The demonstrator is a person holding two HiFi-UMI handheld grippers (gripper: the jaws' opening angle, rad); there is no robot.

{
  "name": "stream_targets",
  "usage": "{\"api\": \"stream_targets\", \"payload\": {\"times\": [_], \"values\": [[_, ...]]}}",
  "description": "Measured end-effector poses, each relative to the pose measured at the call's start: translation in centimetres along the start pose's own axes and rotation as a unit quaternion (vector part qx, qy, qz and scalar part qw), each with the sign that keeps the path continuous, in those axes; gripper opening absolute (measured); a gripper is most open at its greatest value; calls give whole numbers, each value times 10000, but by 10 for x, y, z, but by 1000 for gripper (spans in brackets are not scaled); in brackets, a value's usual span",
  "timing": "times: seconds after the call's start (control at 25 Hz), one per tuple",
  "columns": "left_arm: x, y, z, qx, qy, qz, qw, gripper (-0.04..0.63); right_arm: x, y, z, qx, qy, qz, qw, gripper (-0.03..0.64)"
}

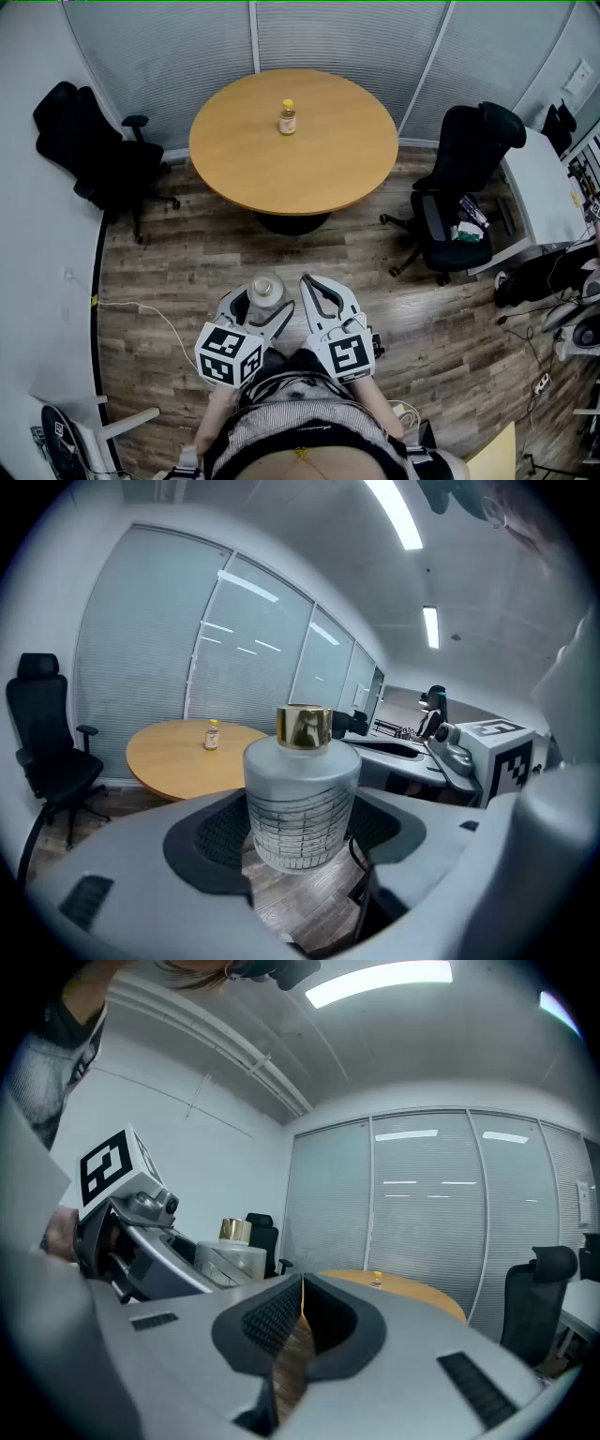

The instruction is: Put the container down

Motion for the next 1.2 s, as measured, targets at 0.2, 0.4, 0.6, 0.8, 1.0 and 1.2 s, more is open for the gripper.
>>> {"api": "stream_targets", "payload": {"times": [0.2, 0.4, 0.6, 0.8, 1.0, 1.2], "values": [[0, 4, -2, 43, -36, 2, 10000, 327, -4, 0, -4, 125, -31, 46, 9999, 25], [1, 8, -4, 100, -46, 0, 9999, 327, -5, -1, -11, 178, -39, 1, 9998, 25], [1, 13, -11, 167, -47, -31, 9998, 327, -9, -8, -17, 331, -74, -25, 9994, 25], [0, 14, -15, 187, -72, -20, 9998, 327, -12, -10, -22, 218, 92, 31, 9997, 25], [0, 14, -12, 217, -82, -19, 9997, 327, -13, -5, -26, 296, -135, 6, 9995, 25], [2, 17, 0, 185, -104, -9, 9998, 327, -12, 5, -27, 200, -33, 28, 9998, 25]]}}
Point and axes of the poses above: the fingertips, and each gripper's own axes: y forward along the fingers, z to its left, x out of its top, the point moved 5 cm from there along -y, backward along the fingers, and after that the axes turned 8 degrees about y, right-handed, at the moved point
